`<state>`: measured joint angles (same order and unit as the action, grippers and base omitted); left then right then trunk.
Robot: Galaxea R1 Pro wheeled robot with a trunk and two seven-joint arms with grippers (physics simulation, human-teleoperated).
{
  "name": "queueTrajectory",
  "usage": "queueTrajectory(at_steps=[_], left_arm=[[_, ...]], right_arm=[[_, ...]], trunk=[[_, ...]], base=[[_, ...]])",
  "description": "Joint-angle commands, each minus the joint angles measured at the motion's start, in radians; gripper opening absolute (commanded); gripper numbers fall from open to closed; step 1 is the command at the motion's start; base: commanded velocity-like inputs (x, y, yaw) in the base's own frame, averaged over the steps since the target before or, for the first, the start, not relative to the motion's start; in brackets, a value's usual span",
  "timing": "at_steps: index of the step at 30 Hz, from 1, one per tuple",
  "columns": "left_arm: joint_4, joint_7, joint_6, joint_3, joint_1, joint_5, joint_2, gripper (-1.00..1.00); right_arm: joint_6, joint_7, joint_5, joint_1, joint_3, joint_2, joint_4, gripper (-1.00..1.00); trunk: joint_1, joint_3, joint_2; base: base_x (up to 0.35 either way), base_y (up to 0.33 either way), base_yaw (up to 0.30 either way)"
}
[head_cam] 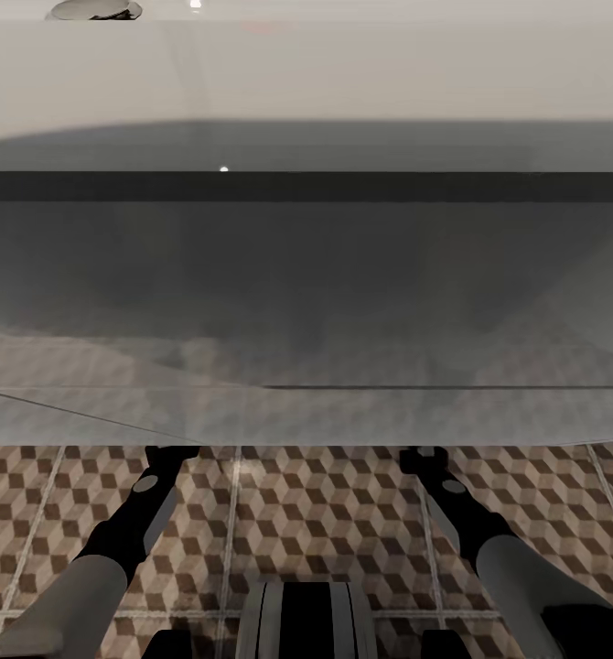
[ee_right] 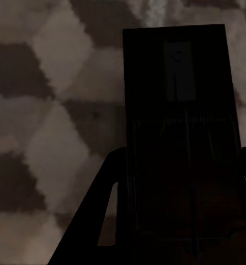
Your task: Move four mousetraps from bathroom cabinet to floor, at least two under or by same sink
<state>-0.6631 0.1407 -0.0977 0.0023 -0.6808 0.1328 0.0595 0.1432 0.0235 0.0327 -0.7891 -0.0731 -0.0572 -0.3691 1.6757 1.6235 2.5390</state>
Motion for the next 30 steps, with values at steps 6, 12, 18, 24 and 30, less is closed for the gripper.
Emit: queueTrajectory(at_steps=[6, 12, 18, 24, 30], left_arm=[[0.0, 0.002, -0.004, -0.002, 0.0, 0.008, 0.001, -1.0], [0.0, 0.002, -0.005, -0.002, 0.0, 0.009, 0.002, -1.0], [0.001, 0.002, -0.005, -0.002, 0.0, 0.008, 0.003, -1.0], [0.002, 0.002, -0.005, -0.001, 0.0, 0.008, 0.005, -1.0], [0.003, 0.001, -0.005, 0.0, 0.0, 0.008, 0.003, -1.0]], right_arm=[[-0.003, 0.004, -0.003, -0.002, -0.007, 0.0, 0.001, -1.0], [0.011, -0.002, -0.002, -0.002, -0.005, 0.0, 0.001, -1.0], [0.044, -0.003, -0.001, -0.002, -0.005, -0.001, 0.001, -1.0], [0.062, -0.004, -0.003, -0.002, -0.002, -0.001, 0.001, -1.0], [0.07, -0.004, -0.003, -0.002, -0.001, -0.002, 0.001, -1.0]], trunk=[[0.0, 0.0, 0.0], [0.0, 0.0, 0.0], [0.0, 0.0, 0.0], [0.0, 0.0, 0.0], [0.0, 0.0, 0.0]], base=[[0.0, 0.0, 0.0], [0.0, 0.0, 0.0], [0.0, 0.0, 0.0], [0.0, 0.0, 0.0], [0.0, 0.0, 0.0]])
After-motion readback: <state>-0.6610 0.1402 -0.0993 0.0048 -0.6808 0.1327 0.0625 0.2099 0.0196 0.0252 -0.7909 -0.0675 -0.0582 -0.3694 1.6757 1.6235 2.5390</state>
